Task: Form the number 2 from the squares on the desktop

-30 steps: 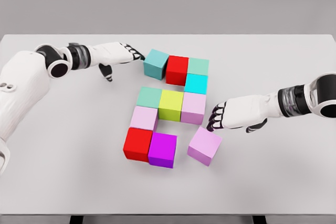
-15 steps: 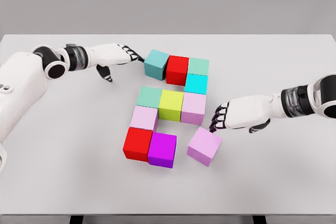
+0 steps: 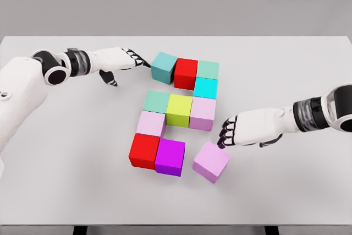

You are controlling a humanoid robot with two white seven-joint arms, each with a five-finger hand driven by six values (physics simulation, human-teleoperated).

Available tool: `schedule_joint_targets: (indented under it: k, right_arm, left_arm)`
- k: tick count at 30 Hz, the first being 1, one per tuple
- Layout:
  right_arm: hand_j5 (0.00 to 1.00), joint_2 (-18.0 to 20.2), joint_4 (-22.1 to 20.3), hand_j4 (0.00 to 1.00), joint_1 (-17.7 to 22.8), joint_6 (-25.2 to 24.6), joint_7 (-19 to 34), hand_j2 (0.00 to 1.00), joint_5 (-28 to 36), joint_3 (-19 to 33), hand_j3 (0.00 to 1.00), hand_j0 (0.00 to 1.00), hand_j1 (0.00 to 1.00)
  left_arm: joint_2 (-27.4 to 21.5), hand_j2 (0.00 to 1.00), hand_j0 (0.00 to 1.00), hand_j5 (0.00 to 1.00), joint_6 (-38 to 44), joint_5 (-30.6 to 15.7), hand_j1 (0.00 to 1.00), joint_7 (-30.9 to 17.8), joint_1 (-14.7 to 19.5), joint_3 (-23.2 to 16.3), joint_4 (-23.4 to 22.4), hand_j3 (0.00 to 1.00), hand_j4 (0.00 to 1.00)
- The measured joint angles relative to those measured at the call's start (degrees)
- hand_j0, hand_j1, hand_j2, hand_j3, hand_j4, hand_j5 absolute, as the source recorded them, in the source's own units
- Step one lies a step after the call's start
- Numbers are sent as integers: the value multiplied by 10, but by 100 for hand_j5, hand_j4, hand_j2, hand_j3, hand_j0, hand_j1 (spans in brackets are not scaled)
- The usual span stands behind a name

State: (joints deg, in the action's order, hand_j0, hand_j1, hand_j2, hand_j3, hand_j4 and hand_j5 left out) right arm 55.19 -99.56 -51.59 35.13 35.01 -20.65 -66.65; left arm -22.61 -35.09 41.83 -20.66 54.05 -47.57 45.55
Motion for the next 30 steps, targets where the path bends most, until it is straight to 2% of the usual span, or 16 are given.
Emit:
schedule_joint_targets:
  k: [6,9,16,24,30]
  right_arm:
    - [93,0,-11,93,0,0,0,93,0,-4,93,93,93]
    - [96,2,-8,96,0,0,0,96,2,-2,96,96,96]
    - [98,30,11,98,0,0,-5,98,8,22,98,98,98]
    - [98,80,-9,98,5,0,-4,98,9,23,98,98,98]
    - [98,98,-14,98,11,0,-3,98,8,11,98,98,98]
  left_arm:
    - [0,100,100,100,0,1,100,0,-4,0,2,100,100]
    - [-1,100,100,100,0,1,100,0,-4,-1,10,100,100]
    - [-3,100,100,100,0,1,100,0,-4,-3,15,100,100]
    - [-12,100,100,100,0,1,100,1,-12,-4,33,100,100]
    - [-14,100,100,100,0,0,100,0,-12,-4,38,100,100]
